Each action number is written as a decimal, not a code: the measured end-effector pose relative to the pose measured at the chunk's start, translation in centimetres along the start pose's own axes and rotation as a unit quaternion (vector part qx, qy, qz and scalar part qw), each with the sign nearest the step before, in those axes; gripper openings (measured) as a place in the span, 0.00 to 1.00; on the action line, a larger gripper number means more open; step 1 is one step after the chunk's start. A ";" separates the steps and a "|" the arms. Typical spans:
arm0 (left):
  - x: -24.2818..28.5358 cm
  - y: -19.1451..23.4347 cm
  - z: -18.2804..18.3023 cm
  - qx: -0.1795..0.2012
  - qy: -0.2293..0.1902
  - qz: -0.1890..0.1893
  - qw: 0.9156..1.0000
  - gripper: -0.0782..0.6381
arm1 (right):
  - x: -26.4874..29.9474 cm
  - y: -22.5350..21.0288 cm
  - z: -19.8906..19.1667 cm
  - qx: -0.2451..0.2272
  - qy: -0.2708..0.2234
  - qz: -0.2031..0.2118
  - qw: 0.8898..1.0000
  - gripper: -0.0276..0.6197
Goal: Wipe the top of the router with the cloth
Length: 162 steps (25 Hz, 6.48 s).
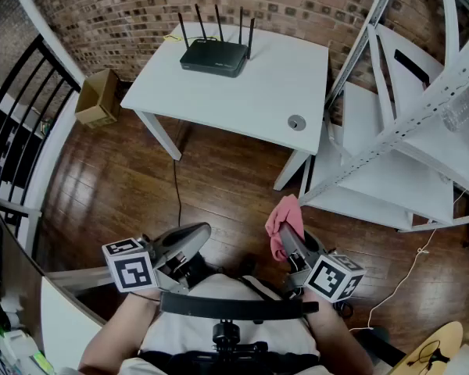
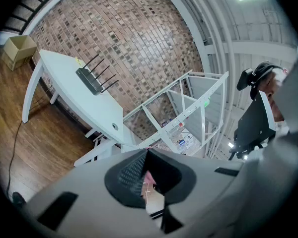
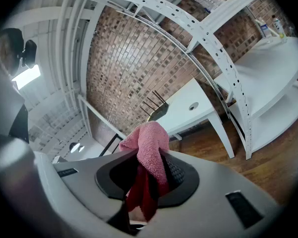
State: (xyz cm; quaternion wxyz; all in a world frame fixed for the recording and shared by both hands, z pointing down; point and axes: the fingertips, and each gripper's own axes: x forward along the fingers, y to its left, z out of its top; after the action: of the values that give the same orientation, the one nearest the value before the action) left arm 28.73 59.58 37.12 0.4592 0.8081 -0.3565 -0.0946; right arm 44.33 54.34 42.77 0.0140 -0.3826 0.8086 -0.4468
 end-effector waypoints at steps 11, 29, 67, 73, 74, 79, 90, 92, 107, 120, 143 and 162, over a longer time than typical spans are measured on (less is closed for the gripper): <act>3.3 -0.2 -0.3 0.006 -0.007 0.008 1.000 0.12 | -0.5 -3.0 1.3 0.001 0.016 -0.001 1.000 0.21; 0.9 10.1 15.1 0.007 -0.019 -0.015 1.000 0.12 | 15.8 3.0 6.2 -0.056 0.019 -0.032 0.998 0.21; 8.9 32.7 47.7 -0.011 -0.028 0.042 0.999 0.17 | 60.1 7.0 24.6 -0.134 0.067 0.053 0.987 0.21; 11.1 34.7 51.1 -0.004 -0.023 0.046 0.999 0.17 | 64.8 6.8 27.1 -0.150 0.070 0.058 0.984 0.21; 11.3 35.2 51.7 -0.004 -0.023 0.044 0.999 0.17 | 65.7 6.9 27.5 -0.154 0.069 0.056 0.984 0.21; 12.4 38.0 54.1 -0.018 -0.010 0.016 1.000 0.17 | 69.9 7.9 29.5 -0.166 0.046 0.040 0.984 0.21; 10.1 43.7 62.9 -0.010 0.036 -0.052 0.998 0.17 | 82.9 13.8 36.2 -0.164 -0.041 0.018 0.985 0.21; 9.8 45.0 63.6 -0.012 0.048 -0.058 0.997 0.17 | 84.2 14.4 37.3 -0.160 -0.060 0.013 0.985 0.21; 10.9 47.0 64.8 -0.033 0.076 -0.073 0.994 0.17 | 88.2 10.1 33.1 -0.118 -0.006 -0.017 0.993 0.21; 12.5 47.3 64.6 -0.039 0.100 -0.086 0.991 0.17 | 90.3 3.6 27.3 -0.094 0.141 -0.100 0.981 0.21; 12.2 46.7 65.3 -0.031 0.109 -0.117 0.987 0.17 | 87.7 10.4 35.6 -0.282 0.076 -0.148 0.945 0.21; 11.8 47.7 65.5 -0.038 0.114 -0.100 0.988 0.17 | 89.4 6.4 35.3 -0.160 0.068 -0.159 0.972 0.21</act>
State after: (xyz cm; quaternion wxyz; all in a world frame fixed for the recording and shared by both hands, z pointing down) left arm -17.47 -7.91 41.07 0.5156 0.8271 -0.2153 -0.0614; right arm -9.84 -25.27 45.45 -0.1740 -0.4719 0.7975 -0.3331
